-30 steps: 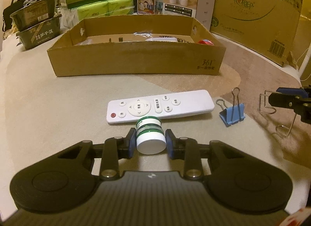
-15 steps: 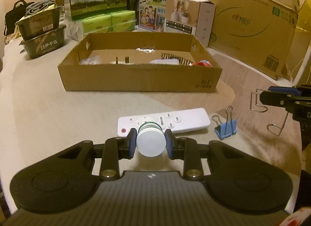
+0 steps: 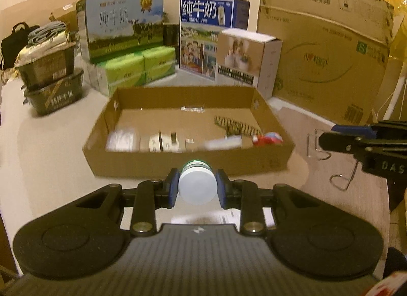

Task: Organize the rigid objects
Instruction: 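Carry the pill bottle and wire stand over the tray with both tools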

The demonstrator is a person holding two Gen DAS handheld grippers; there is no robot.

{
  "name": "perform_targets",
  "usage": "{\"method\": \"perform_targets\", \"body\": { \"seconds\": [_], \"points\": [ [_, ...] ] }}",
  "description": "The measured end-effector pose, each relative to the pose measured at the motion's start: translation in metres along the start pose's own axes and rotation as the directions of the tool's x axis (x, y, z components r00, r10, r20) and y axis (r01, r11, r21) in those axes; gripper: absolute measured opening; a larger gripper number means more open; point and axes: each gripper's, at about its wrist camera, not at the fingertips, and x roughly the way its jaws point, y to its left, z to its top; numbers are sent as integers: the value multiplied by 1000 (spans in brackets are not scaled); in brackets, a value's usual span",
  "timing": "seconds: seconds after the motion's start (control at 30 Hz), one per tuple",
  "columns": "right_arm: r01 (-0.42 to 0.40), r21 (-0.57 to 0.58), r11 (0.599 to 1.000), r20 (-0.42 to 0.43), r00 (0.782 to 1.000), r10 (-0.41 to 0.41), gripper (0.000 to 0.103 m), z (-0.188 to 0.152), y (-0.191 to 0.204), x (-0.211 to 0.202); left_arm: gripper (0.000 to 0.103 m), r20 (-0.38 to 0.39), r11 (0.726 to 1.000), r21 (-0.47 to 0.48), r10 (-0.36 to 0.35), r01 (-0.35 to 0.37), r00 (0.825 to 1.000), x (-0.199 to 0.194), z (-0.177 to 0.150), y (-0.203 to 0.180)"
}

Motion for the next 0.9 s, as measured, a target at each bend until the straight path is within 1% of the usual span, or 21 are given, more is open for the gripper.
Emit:
{"method": "perform_targets", "body": {
  "seconds": [0.23, 0.43, 0.63, 0.9],
  "points": [
    [-32, 18, 999, 8, 999, 32, 28, 30, -1, 30, 27, 20, 1000, 20, -15, 15, 1000, 20, 35, 13],
    [-54, 34, 998, 1, 999, 54, 28, 55, -5, 64, 27, 22, 999, 36, -16, 15, 1000, 51, 61, 26],
    [-63, 65, 996, -13, 998, 64, 28, 73, -11, 106, 27, 9, 999, 47, -9, 9, 1000, 89, 77, 43],
    [-49, 112, 992, -65, 996, 57, 28, 85, -22, 166, 27, -14, 999, 45, -6, 6, 1000, 140, 90, 65]
  ]
}}
